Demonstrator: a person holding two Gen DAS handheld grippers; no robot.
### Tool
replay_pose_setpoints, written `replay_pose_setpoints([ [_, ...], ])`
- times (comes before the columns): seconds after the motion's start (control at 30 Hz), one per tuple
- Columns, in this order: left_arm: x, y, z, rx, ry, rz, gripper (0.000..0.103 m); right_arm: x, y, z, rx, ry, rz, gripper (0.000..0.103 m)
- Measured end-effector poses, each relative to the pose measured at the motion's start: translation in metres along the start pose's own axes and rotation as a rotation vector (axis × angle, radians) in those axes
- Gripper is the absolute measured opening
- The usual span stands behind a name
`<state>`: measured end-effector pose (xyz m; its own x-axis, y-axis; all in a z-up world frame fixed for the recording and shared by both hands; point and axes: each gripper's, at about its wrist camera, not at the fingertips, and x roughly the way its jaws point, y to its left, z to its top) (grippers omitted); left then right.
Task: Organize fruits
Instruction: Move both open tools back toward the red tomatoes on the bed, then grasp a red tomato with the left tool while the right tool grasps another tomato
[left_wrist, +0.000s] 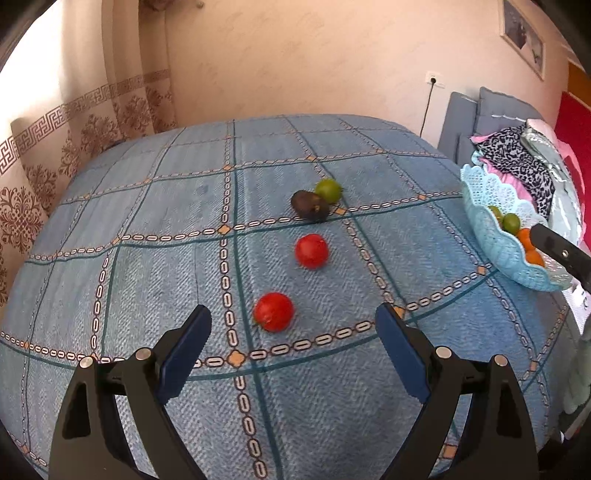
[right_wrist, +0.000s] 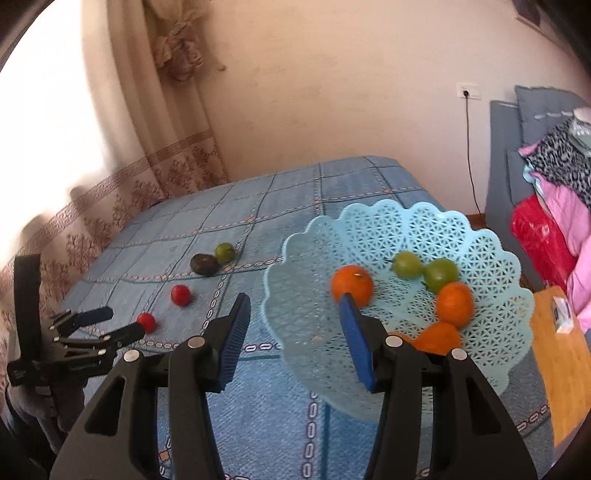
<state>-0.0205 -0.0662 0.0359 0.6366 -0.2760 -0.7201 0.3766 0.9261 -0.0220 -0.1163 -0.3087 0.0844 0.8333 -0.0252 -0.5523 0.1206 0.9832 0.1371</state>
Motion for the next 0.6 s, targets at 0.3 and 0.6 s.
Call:
replay_pose_setpoints([
  [0.3, 0.024, 0.017, 0.002, -0.033, 0.053, 0.018, 0.067, 0.011, 0.019, -0.003, -0.06, 0.036, 0.022, 0.052],
  [0.6, 0.037, 0.019, 0.002, -0.05, 0.092, -0.019, 0.045, 0.021, 0.037, 0.001, -0.108, 0.058, 0.043, 0.052],
])
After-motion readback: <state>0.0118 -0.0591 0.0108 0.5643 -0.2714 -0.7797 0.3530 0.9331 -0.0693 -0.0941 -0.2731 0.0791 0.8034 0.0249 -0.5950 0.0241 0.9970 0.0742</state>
